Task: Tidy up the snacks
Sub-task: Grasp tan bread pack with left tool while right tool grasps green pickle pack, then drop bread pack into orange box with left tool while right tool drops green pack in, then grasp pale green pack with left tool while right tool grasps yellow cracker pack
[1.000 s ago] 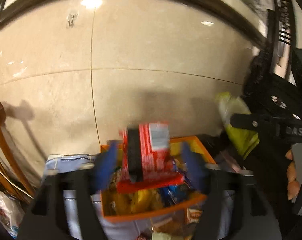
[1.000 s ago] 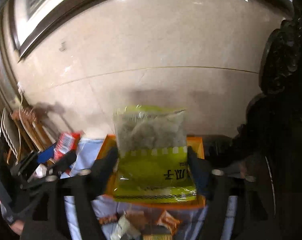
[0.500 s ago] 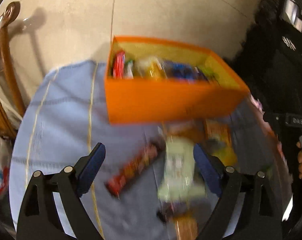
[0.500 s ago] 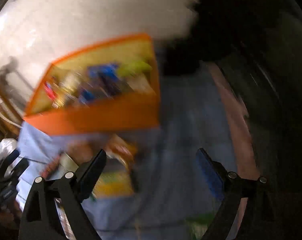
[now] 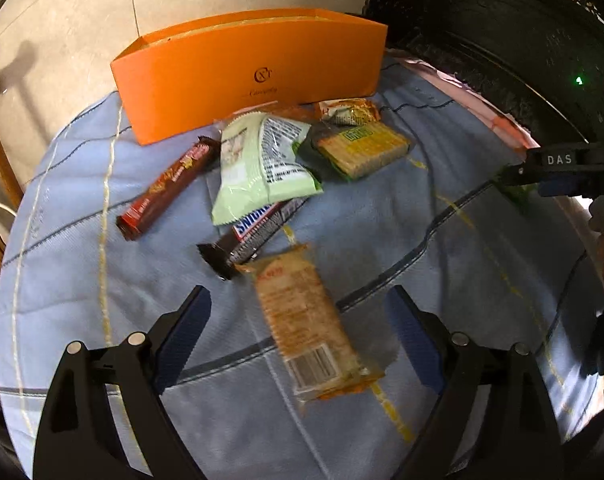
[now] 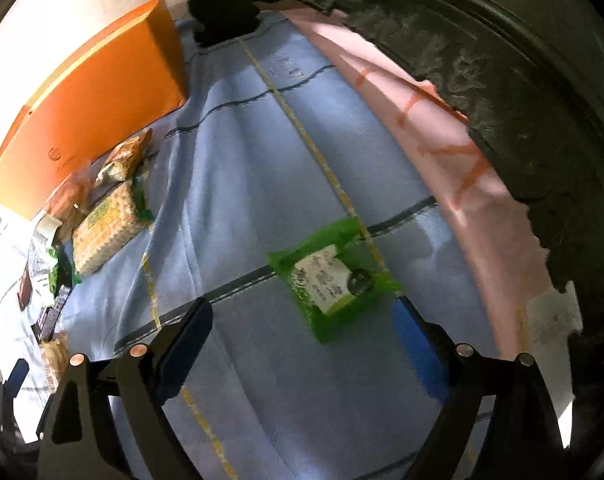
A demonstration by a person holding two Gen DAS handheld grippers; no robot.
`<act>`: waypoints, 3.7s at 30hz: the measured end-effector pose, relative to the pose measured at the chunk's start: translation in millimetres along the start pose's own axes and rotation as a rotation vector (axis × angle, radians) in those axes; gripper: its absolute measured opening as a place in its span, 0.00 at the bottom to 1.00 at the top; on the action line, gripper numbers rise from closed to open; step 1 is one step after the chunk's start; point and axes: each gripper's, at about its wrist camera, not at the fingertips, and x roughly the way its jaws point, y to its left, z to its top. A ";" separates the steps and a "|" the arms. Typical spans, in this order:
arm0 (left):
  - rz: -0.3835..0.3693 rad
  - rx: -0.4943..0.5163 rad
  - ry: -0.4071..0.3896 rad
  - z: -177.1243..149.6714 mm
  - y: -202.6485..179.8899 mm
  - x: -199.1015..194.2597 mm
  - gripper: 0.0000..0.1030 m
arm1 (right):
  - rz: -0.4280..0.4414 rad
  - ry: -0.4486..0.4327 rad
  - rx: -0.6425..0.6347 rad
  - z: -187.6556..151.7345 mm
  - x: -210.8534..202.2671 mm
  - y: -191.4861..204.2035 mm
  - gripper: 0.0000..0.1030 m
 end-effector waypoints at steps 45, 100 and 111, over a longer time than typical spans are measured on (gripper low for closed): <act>0.016 -0.228 -0.335 191.5 92.5 -107.9 0.34 | 0.323 -0.377 -0.365 134.0 -173.1 158.8 0.55; -0.005 -0.143 0.062 85.1 60.6 81.0 0.35 | 0.135 0.005 -0.530 35.2 31.2 169.1 0.97; 0.014 -0.213 0.059 80.1 72.6 70.4 0.35 | 0.173 0.088 -0.493 33.6 36.4 194.5 0.96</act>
